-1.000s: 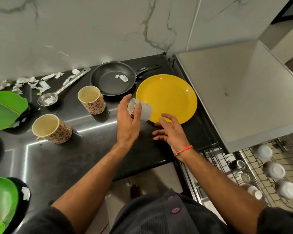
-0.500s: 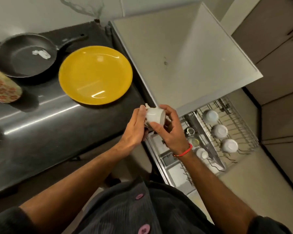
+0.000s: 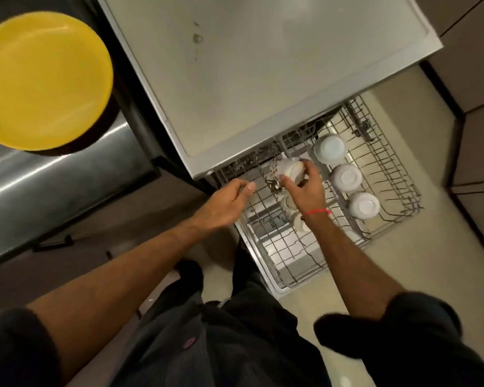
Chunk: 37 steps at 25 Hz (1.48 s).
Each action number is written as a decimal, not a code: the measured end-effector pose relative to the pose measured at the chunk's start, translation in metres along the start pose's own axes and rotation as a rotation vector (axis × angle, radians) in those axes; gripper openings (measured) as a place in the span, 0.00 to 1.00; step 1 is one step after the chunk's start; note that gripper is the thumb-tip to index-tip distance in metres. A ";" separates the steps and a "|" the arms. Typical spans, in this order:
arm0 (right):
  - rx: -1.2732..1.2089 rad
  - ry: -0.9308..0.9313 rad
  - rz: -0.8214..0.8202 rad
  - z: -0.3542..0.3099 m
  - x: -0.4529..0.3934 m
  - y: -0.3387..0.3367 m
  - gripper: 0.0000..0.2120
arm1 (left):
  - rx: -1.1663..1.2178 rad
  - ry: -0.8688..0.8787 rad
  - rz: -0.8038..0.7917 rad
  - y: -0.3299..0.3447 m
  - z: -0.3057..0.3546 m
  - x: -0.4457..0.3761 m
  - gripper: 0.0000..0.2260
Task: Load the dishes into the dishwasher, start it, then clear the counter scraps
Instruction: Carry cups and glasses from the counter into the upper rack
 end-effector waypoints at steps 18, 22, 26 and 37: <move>0.311 -0.176 0.052 0.071 -0.093 0.075 0.32 | 0.146 -0.167 0.171 0.012 -0.087 0.007 0.21; 0.426 -0.126 -0.008 0.077 -0.107 0.083 0.33 | 0.152 -0.168 0.163 0.011 -0.087 0.008 0.23; 0.676 0.009 -0.103 0.098 -0.115 0.095 0.37 | 0.167 -0.161 0.167 0.008 -0.088 0.008 0.23; 0.701 -0.019 -0.057 0.088 -0.060 0.063 0.33 | 0.157 -0.050 0.175 -0.005 -0.088 0.029 0.20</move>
Point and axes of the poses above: each hand's wrist, its own x-axis away from the middle knuckle, its own y-axis out of the palm, z = x × y, the point moved 7 cm from there along -x, towards the middle knuckle, and after that the axes turned 6 degrees about -y, right-handed, at the moved point
